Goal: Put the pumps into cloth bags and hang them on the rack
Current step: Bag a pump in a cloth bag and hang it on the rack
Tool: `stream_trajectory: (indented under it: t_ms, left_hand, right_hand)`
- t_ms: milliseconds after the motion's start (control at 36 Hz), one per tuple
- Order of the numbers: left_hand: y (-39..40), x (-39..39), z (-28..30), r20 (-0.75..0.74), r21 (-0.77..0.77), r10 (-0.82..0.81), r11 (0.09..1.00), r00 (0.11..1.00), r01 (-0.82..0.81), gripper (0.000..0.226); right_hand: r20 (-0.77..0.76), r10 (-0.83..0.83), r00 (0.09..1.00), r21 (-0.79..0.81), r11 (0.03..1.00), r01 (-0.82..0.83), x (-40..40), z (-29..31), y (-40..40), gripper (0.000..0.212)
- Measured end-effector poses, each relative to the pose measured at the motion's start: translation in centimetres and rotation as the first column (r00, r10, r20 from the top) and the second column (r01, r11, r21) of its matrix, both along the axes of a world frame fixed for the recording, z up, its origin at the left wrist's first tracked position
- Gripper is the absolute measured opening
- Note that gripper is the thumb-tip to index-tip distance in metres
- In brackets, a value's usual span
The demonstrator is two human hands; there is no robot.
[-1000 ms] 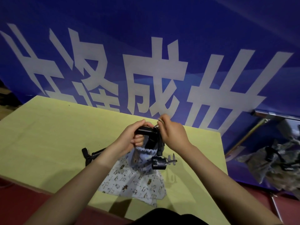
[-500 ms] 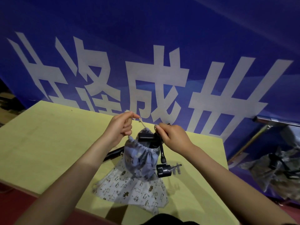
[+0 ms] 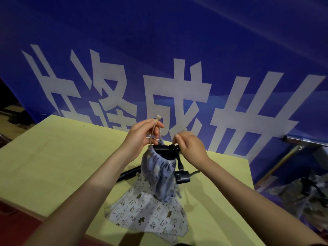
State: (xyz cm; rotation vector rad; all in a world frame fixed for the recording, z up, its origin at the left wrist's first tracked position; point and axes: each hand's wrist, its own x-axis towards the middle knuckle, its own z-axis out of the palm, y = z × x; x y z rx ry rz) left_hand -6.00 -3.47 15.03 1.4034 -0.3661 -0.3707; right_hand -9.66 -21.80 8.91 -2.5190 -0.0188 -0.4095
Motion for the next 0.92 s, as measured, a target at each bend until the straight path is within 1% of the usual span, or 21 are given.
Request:
stream_trajectory:
  t_ms: [28,56,111,167,250,278,306,389,444,556,639,722,778,833,861,917]
  left_hand:
    - [0.1,0.0,-0.2,0.033,0.041,-0.002,0.999,0.999,0.001,0.032]
    - [0.2,0.0,-0.4,0.062,0.077,-0.008,0.997,0.998,0.003,0.032]
    - [0.1,0.0,-0.5,0.104,0.122,-0.03,0.992,0.994,0.017,0.031]
    - [-0.1,0.0,-0.2,0.137,0.128,-0.067,0.991,0.988,0.05,0.03]
    - [-0.7,0.1,0.6,0.22,0.126,-0.091,0.99,0.971,0.065,0.031]
    - [-0.9,0.2,0.9,0.249,0.124,-0.086,0.991,0.965,0.056,0.031]
    - [-1.0,0.3,1.1,0.271,0.116,-0.075,0.992,0.96,0.045,0.03]
    - [-1.4,0.5,1.6,0.296,0.058,-0.032,0.998,0.955,0.016,0.03]
    - [-1.9,0.3,1.8,0.274,-0.006,-0.016,1.0,0.962,0.019,0.029]
    - [-3.8,-0.4,1.2,0.09,-0.204,-0.029,0.978,0.996,0.047,0.03]
    - [-5.3,-0.9,0.7,-0.028,-0.29,-0.038,0.956,0.999,0.028,0.033]
    - [-6.8,-1.4,0.1,-0.134,-0.352,-0.087,0.935,0.987,0.034,0.035]
    - [-7.7,-1.7,-0.2,-0.189,-0.367,-0.115,0.929,0.975,0.038,0.036]
    - [-8.3,-1.8,-0.3,-0.243,-0.349,-0.115,0.937,0.963,0.024,0.036]
    - [-8.5,-1.8,-0.4,-0.248,-0.324,-0.108,0.946,0.963,0.022,0.037]
    - [-8.8,-1.8,-0.5,-0.189,-0.235,-0.094,0.971,0.977,0.048,0.033]
  right_hand:
    - [0.023,-0.017,1.0,0.127,0.992,0.014,-0.1,0.3,0.1,0.037]
    - [0.026,-0.034,0.999,0.269,0.963,0.026,-0.1,0.9,0.2,0.038]
    - [-0.034,-0.032,0.999,0.521,0.853,0.045,-0.4,2.4,0.5,0.041]
    - [-0.082,0.024,0.996,0.67,0.742,0.037,-0.6,4.1,0.7,0.041]
    - [-0.013,0.152,0.988,0.814,0.576,-0.078,-0.7,6.1,0.8,0.037]
    - [0.016,0.184,0.983,0.826,0.551,-0.117,-0.7,6.7,0.9,0.036]
    - [0.032,0.207,0.978,0.818,0.557,-0.145,-0.6,7.2,0.9,0.034]
    - [0.025,0.256,0.966,0.761,0.622,-0.184,-0.7,8.0,0.9,0.031]
    - [0.018,0.268,0.963,0.754,0.629,-0.189,-0.9,8.1,0.7,0.027]
    - [0.025,0.283,0.959,0.801,0.568,-0.189,-1.4,7.7,0.4,0.026]
    - [-0.008,0.277,0.961,0.812,0.563,-0.155,-1.9,7.3,0.5,0.024]
    - [-0.018,0.245,0.969,0.821,0.558,-0.126,-2.5,6.9,0.2,0.022]
    - [-0.035,0.23,0.973,0.825,0.555,-0.101,-2.8,6.6,-0.2,0.021]
    - [-0.067,0.208,0.976,0.837,0.544,-0.058,-3.1,6.3,-0.8,0.018]
    - [-0.072,0.199,0.977,0.854,0.519,-0.043,-3.2,6.0,-1.2,0.017]
    - [-0.052,0.192,0.98,0.884,0.465,-0.044,-3.6,5.6,-2.0,0.017]
